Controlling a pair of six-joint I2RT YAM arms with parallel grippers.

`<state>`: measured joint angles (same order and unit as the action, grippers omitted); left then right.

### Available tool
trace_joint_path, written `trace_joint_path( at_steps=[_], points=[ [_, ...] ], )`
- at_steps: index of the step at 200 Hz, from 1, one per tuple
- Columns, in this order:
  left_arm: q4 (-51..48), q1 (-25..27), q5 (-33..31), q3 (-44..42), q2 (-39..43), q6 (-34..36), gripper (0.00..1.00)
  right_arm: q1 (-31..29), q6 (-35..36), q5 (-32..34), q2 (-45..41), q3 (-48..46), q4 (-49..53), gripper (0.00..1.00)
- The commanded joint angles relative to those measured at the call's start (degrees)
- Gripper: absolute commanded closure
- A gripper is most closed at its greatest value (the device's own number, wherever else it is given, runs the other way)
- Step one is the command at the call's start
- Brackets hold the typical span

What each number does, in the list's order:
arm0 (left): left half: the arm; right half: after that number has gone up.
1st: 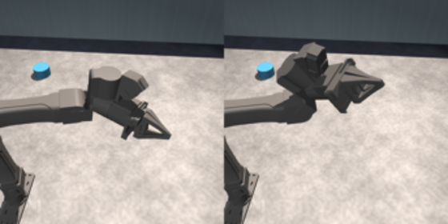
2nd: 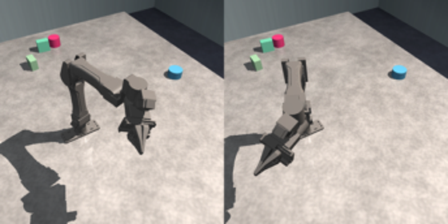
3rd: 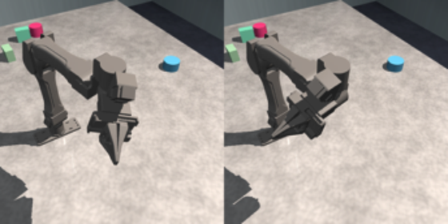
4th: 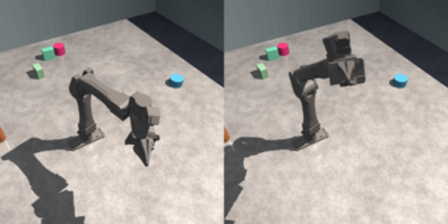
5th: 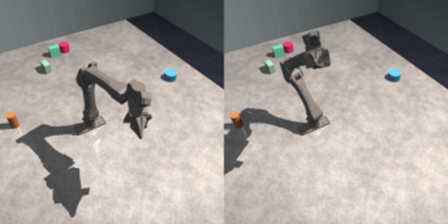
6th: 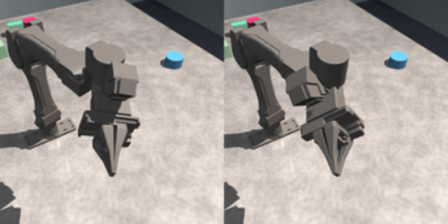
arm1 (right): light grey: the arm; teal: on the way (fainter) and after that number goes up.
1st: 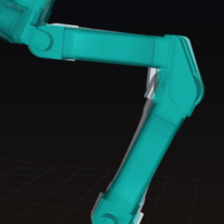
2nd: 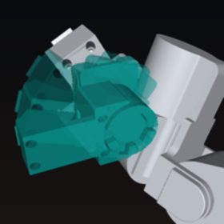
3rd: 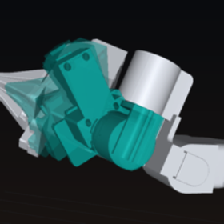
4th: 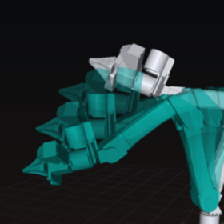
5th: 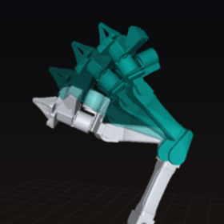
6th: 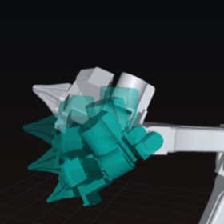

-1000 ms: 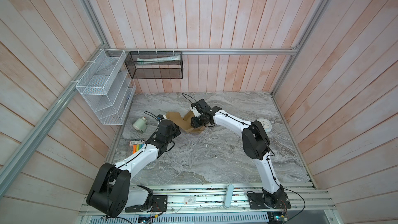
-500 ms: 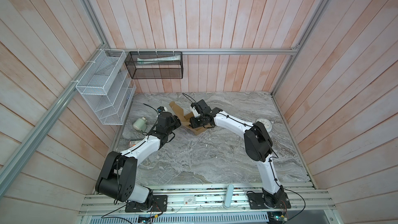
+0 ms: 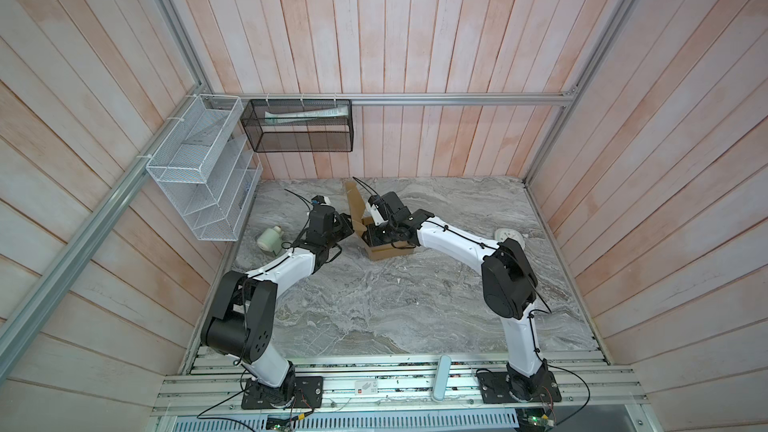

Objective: Fold the paper box

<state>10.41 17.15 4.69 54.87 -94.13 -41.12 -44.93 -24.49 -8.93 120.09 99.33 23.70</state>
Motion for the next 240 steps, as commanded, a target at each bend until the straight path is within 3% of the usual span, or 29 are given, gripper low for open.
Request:
trace_joint_path(
  at_steps=[1,147,240],
  points=[
    [1.4,-0.4,2.0,2.8,-2.2,1.4,0.59,-0.7,-1.0,-0.1,-2.7,-1.5,-1.4,0.59],
    [0.2,-0.9,6.5,13.4,-11.8,4.3,0.59,-2.5,-4.0,1.8,-6.2,-6.5,-6.7,0.6],
    [-1.4,-4.2,6.4,4.7,-3.6,5.8,0.58,-2.5,-4.4,5.5,-8.1,-10.0,-6.8,0.6]
  ],
)
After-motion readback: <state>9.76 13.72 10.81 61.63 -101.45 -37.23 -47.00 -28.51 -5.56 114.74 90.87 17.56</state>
